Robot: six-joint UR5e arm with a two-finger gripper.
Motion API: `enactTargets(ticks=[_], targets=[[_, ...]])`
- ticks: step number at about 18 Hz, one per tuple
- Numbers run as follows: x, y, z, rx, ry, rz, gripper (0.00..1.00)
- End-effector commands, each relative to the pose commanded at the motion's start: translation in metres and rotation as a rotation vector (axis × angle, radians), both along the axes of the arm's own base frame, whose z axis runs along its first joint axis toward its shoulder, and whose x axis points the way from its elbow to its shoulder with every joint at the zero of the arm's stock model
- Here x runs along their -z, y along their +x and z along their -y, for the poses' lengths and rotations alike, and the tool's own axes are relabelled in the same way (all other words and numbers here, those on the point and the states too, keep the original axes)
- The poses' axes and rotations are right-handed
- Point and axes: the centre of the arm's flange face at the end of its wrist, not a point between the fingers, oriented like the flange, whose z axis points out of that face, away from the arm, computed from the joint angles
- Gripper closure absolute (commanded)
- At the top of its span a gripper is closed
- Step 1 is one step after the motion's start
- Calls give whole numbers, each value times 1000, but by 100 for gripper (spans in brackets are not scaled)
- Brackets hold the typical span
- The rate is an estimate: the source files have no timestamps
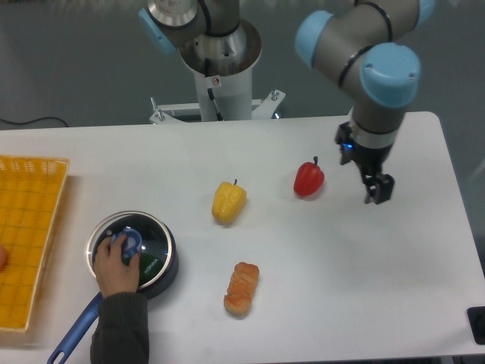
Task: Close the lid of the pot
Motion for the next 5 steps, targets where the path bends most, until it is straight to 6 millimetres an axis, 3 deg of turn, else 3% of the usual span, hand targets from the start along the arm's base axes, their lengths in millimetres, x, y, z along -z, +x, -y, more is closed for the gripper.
enactTargets(ticks=[5], targets=[[15, -24, 26, -46, -7, 19, 0]])
